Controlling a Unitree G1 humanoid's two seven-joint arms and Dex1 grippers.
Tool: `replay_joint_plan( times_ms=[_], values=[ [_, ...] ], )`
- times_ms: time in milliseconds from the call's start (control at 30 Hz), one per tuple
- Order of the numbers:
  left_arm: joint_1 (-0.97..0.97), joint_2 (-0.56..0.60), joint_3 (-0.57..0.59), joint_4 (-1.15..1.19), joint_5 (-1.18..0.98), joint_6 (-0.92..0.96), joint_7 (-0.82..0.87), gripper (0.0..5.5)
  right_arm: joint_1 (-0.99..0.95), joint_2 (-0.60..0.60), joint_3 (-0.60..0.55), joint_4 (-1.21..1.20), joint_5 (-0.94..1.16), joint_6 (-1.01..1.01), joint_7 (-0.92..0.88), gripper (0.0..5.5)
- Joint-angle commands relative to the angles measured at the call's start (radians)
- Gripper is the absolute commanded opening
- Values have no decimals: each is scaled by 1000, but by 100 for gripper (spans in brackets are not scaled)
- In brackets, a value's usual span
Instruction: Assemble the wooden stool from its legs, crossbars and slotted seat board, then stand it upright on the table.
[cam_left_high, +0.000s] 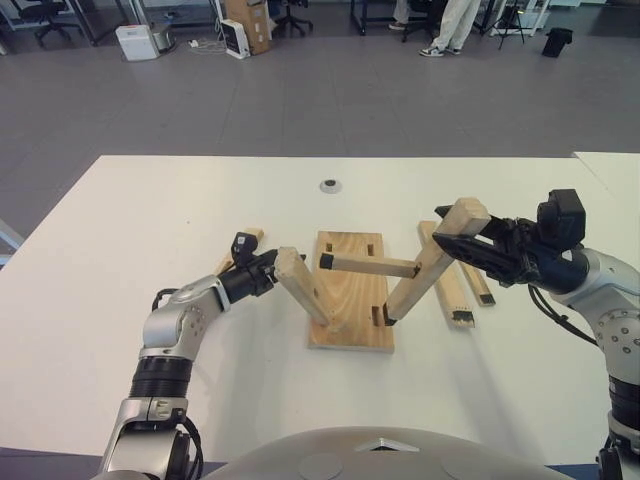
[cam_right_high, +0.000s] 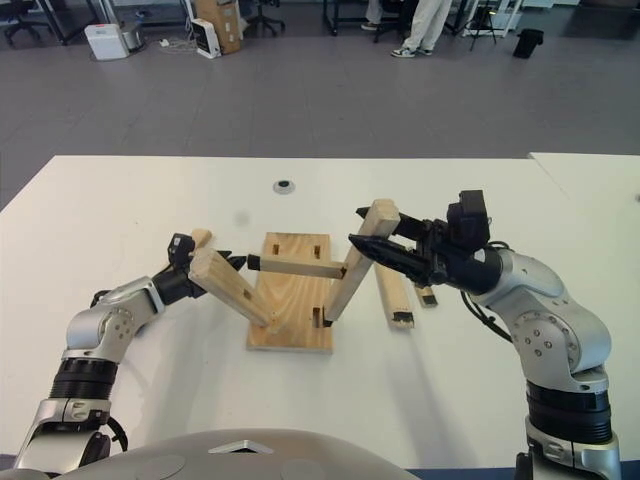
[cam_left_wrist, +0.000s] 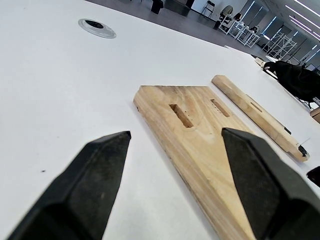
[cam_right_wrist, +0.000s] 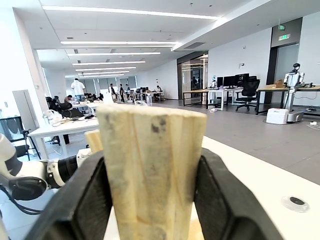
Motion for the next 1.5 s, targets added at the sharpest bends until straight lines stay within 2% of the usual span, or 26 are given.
replay_joint_plan(
  times_ms=[33, 467, 633, 1500],
  values=[
    [-31, 21, -30, -3, 24, 16, -25, 335, 28, 33, 12, 9, -23, -50, 37, 215],
    [-42, 40, -53, -13, 20, 34, -67, 335, 63, 113, 34, 52, -68, -159, 83, 215],
    [-37, 51, -56, -21, 16, 47, -77, 335, 66, 140, 78, 68, -116, -197, 85, 215],
    [22, 46, -104, -59, 35, 48, -88, 335, 119, 61, 23, 41, -94, -181, 93, 215]
  ],
)
